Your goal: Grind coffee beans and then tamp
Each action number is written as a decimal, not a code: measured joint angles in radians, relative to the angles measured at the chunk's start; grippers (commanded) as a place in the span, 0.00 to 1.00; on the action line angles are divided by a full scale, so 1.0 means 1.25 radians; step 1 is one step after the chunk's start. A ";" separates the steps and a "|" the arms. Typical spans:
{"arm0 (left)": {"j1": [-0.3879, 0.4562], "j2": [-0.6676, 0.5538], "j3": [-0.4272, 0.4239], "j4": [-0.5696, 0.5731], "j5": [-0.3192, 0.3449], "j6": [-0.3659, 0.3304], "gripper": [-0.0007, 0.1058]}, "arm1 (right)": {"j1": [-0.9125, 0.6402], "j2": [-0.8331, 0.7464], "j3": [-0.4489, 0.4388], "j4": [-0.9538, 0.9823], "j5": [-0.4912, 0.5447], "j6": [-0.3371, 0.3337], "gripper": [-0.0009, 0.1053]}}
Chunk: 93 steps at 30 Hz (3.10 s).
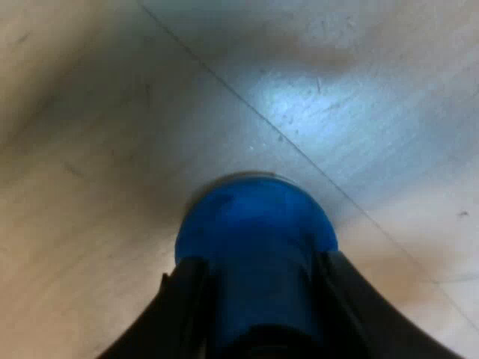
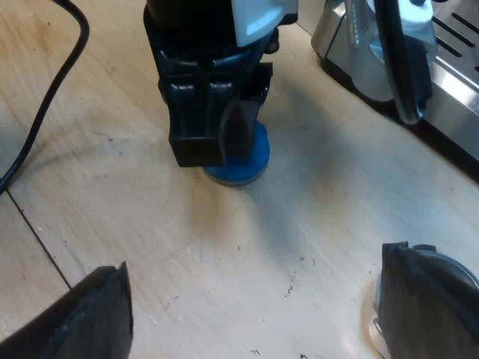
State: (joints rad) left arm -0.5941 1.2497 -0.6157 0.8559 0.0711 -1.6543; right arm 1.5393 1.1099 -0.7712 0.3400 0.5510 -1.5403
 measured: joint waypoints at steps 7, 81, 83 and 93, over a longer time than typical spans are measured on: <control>0.000 -0.030 -0.030 0.069 0.008 0.025 0.01 | 0.000 0.000 0.000 -0.003 0.000 0.000 0.67; -0.260 -0.028 -0.230 0.056 0.110 0.030 0.01 | 0.000 -0.350 0.426 -0.138 0.078 0.101 0.67; -0.260 -0.015 -0.230 0.044 0.109 0.032 0.01 | 0.000 -0.350 0.426 -0.138 0.078 0.101 0.67; -0.260 0.029 -0.230 -0.021 0.109 0.035 0.01 | 0.000 -0.350 0.426 -0.138 0.078 0.101 0.67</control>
State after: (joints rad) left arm -0.9195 1.2862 -0.9029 0.8296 0.2078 -1.6107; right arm 1.5393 0.6726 -0.2386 0.1680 0.6488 -1.4135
